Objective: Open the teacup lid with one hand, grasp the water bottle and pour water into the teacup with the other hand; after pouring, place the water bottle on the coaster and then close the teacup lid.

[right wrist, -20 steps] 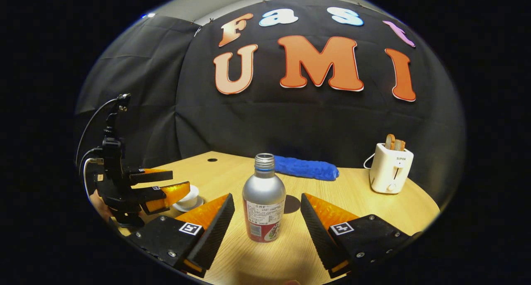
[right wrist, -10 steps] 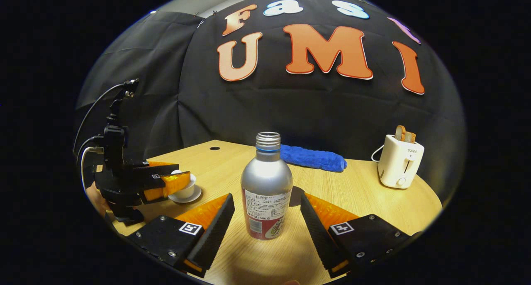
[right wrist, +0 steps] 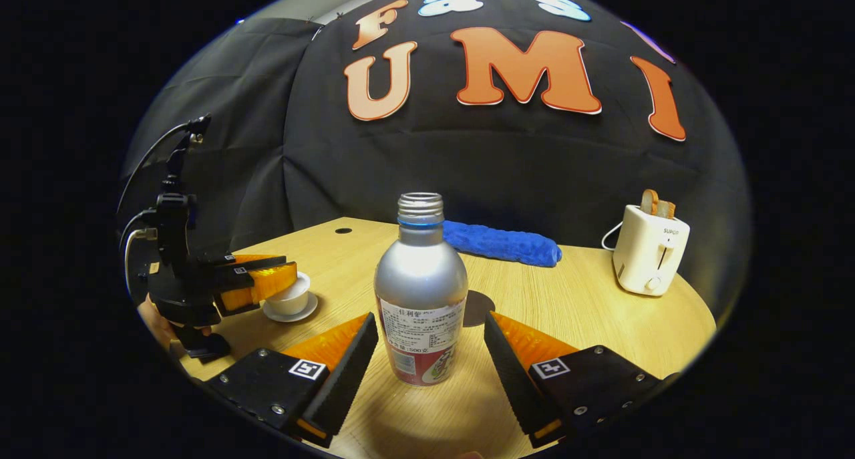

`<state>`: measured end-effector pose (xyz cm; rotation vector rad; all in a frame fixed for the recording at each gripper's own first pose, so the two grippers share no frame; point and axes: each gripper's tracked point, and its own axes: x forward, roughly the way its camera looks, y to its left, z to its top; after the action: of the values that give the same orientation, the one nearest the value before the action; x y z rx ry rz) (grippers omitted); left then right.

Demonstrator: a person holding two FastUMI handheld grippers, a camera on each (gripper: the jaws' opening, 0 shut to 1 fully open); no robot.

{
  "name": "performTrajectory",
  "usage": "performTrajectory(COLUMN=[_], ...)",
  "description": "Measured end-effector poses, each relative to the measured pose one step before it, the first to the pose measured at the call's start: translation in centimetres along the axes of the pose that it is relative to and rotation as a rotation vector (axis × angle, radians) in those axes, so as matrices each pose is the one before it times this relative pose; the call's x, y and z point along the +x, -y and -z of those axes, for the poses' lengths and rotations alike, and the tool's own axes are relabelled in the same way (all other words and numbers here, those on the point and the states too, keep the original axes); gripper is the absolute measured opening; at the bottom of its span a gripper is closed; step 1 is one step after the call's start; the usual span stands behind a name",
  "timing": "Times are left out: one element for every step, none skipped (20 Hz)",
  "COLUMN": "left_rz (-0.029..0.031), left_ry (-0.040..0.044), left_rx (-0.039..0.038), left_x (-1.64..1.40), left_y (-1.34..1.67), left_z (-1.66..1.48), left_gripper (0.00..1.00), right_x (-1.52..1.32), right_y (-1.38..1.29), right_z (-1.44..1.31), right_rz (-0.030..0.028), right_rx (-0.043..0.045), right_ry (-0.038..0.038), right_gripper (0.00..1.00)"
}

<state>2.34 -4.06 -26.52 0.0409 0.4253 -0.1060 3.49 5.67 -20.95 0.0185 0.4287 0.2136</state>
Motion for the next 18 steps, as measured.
performTrajectory(left_rz=[-0.00147,0.00166,-0.00027,-0.00275,-0.00448,-0.00133,-0.00234,-0.00026,-0.00171,-0.00344,-0.00179,-0.00347,-0.00383,-0.004,-0.00308,-0.00171,-0.00424,-0.00298], left_ry=[0.00201,0.00707,0.00858,0.00789,0.00686,0.00647,0.00609,0.00694,0.00488,0.00717,0.00764,0.00811,0.00356,0.00415,0.00534,0.00236,0.00481,0.00171], left_rx=[-0.00569,-0.01005,-0.00982,-0.00527,-0.00141,-0.0021,-0.00083,-0.00235,0.00067,0.00219,0.00228,0.0031,0.00326,0.00249,-0.00002,0.00013,0.00144,0.00289], left_x=[-0.004,0.008,-0.026,-0.106,-0.056,0.028,-0.145,-0.077,-0.154,-0.174,-0.221,-0.145,-0.154,-0.083,-0.256,-0.092,-0.234,-0.117], left_y=[-0.068,-0.021,0.023,-0.128,-0.171,-0.231,-0.2,-0.043,-0.034,-0.169,-0.232,-0.132,-0.119,-0.239,-0.154,-0.116,-0.201,-0.159], left_z=[0.075,-0.243,-0.206,-0.331,-0.226,-0.329,-0.304,-0.32,-0.274,-0.359,-0.267,-0.402,-0.237,-0.264,-0.261,-0.195,-0.192,-0.122], left_gripper=[0.32,0.32,0.33,0.32,0.32,0.32,0.32,0.29,0.33,0.32,0.32,0.32,0.32,0.32,0.29,0.29,0.32,0.29], right_x=[0.166,0.17,0.253,0.162,0.107,0.198,0.161,0.163,0.214,0.107,0.109,0.099,0.055,0.096,0.074,0.076,0.057,0.038], right_y=[-0.063,-0.035,-0.077,-0.019,0.069,-0.015,-0.037,-0.092,-0.054,-0.034,-0.145,-0.162,-0.063,-0.05,-0.03,0.119,-0.004,-0.066], right_z=[0.2,0.128,0.096,0.101,0.101,0.069,0.172,0.052,0.144,0.159,0.16,0.145,0.168,0.207,0.325,0.191,0.1,-0.02], right_rz=[-0.00209,0.00003,-0.00041,0.00058,0.00131,0.00135,-0.00026,-0.00022,-0.00036,0.00098,0.00098,-0.00273,0.0011,0.00075,0.00293,0.00465,0.00315,-0.00597], right_rx=[0.00339,0.00267,-0.0001,-0.00152,-0.00309,-0.00294,-0.00197,0.0008,0.00082,0.00133,0.00217,0.00178,0.00318,0.00288,0.00221,0.00419,0.0052,0.00857], right_ry=[-0.00623,-0.00806,-0.00744,-0.0063,-0.00523,-0.00501,-0.00838,-0.00786,-0.00999,-0.00947,-0.01024,-0.01018,-0.01313,-0.01305,-0.01494,-0.01034,-0.00847,-0.0045], right_gripper=[0.96,0.96,0.96,0.96,0.96,0.96,0.96,0.96,0.96,0.96,0.96,0.96,0.95,0.95,0.95,0.94,0.91,0.9])
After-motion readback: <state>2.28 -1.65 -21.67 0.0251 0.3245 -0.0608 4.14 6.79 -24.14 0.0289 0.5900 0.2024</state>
